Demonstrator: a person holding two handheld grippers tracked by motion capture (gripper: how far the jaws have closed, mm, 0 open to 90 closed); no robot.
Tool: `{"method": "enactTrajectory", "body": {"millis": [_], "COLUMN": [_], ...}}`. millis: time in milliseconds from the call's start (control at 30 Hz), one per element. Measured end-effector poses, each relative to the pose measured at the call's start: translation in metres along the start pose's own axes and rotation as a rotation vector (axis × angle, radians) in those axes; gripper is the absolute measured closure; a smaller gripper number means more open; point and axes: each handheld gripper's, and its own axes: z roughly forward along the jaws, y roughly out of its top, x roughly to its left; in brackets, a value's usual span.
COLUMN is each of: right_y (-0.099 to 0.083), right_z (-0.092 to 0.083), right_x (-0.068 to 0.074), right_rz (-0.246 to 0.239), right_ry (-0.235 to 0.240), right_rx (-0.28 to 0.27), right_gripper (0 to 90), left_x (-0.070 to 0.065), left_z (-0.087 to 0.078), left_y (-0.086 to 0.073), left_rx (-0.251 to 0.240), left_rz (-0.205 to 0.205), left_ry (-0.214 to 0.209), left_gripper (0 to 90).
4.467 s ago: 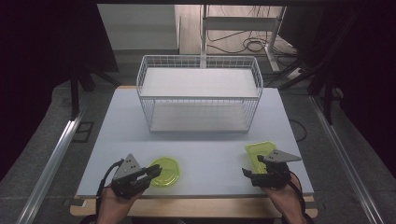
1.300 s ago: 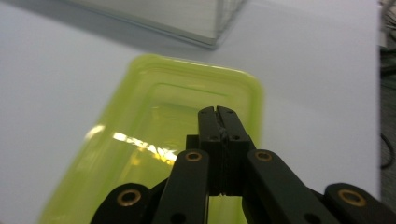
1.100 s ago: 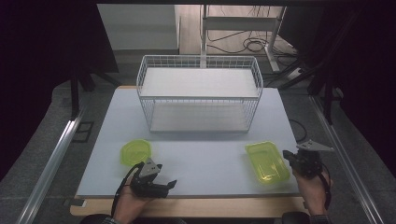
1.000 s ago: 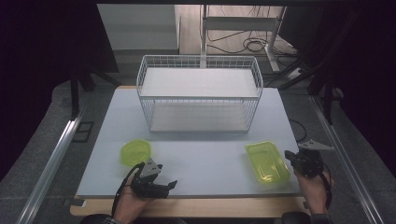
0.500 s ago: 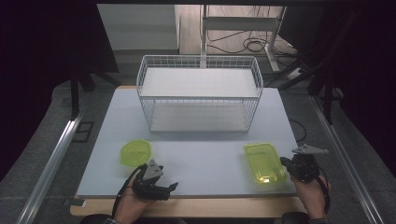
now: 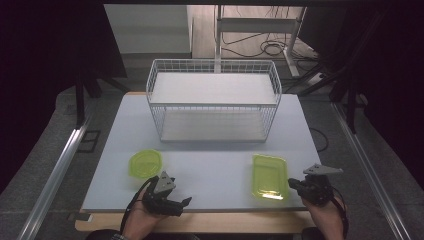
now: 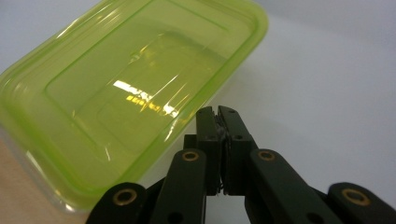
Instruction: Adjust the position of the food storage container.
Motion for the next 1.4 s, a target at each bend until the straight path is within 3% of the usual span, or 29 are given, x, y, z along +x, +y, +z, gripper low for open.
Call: {"method": "enactTrajectory", "body": {"millis": [267, 633, 1133, 1300, 1400], "right_y": [0.001, 0.009, 0.035, 0.036, 0.046], "right_z": [0.009, 0.026, 0.065, 0.048, 0.029], "right_x": [0.023, 0.052, 0.104, 0.104, 0.086], "right_rz": [-0.042, -0.114, -0.232, -0.236, -0.197], "right_ry": [0.079, 0.170, 0.294, 0.304, 0.254], "right_rx": [0.038, 0.049, 0.067, 0.043, -0.024], "right_gripper": [87.2, 88.6, 88.5, 88.5, 88.6], "left_x": [0.000, 0.000, 0.002, 0.003, 0.002], "left_z": [-0.001, 0.000, 0.000, 0.000, 0.000], "left_y": [0.000, 0.000, -0.001, -0.001, -0.001], "left_rx": [0.002, 0.008, 0.016, 0.012, 0.011], "left_rz": [0.007, 0.006, 0.007, 0.003, 0.009], "left_ry": [0.018, 0.027, 0.032, 0.033, 0.032], "left_gripper": [14.0, 15.1, 16.3, 16.8, 17.0]}}
